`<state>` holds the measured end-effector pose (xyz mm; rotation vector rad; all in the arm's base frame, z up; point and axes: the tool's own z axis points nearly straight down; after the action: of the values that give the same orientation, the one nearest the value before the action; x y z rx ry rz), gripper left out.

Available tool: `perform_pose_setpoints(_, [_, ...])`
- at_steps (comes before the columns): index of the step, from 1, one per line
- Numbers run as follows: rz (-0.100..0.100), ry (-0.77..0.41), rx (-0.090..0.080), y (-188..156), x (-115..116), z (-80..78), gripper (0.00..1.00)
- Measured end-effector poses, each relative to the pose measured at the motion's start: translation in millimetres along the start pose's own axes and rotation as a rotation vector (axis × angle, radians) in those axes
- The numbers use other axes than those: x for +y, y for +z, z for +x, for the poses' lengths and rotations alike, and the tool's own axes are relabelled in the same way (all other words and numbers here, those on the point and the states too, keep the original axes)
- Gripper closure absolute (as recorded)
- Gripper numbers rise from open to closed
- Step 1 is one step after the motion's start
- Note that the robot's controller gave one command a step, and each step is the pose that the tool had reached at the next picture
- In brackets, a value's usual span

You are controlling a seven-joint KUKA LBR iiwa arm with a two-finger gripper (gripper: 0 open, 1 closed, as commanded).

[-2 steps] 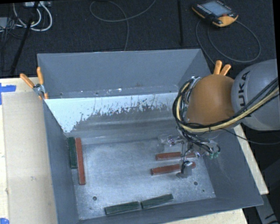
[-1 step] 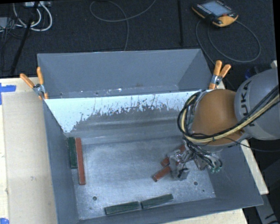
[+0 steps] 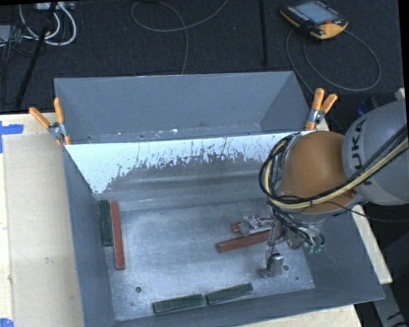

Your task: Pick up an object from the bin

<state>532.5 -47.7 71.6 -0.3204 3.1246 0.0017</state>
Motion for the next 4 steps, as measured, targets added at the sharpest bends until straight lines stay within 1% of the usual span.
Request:
perform_pose_setpoints(1, [0.0, 0.001, -0.001, 0, 0, -0.1, 1.0])
perform_pose_setpoints(2, [0.0, 0.001, -0.001, 0, 0, 0.0, 1.0])
perform_pose_setpoints(3, [0.0, 0.018, 0.0, -92, -37, -32.8, 1.0])
perform_pose_setpoints(4, [0.0, 0.019, 0.0, -92, -37, -32.7, 1.0])
